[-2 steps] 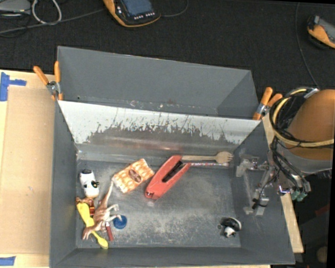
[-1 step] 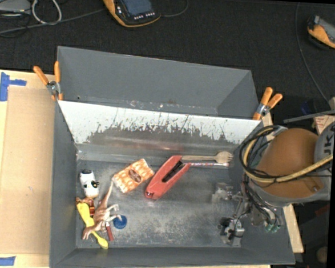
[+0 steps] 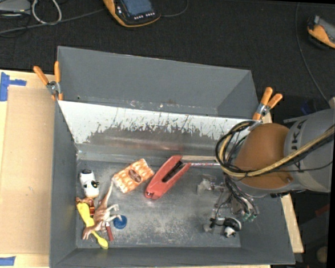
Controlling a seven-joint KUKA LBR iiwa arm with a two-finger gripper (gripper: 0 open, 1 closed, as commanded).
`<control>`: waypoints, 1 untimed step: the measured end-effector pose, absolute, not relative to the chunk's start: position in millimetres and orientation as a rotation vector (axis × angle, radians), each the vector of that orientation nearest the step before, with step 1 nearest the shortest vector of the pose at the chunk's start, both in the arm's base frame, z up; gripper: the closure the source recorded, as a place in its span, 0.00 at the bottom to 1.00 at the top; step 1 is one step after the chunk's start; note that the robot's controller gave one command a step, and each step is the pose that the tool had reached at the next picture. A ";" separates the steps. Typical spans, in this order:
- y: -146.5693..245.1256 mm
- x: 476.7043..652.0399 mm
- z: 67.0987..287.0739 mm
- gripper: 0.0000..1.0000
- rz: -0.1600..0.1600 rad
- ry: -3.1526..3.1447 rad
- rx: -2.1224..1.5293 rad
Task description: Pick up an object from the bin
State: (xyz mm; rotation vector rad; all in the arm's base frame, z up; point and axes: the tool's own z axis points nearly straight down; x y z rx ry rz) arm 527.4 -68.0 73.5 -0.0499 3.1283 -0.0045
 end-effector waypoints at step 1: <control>-119.3 490.3 88.0 0.00 0.004 3.148 0.057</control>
Offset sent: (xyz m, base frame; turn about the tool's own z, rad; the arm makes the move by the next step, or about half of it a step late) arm 0.0363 -0.0517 0.0157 0.1335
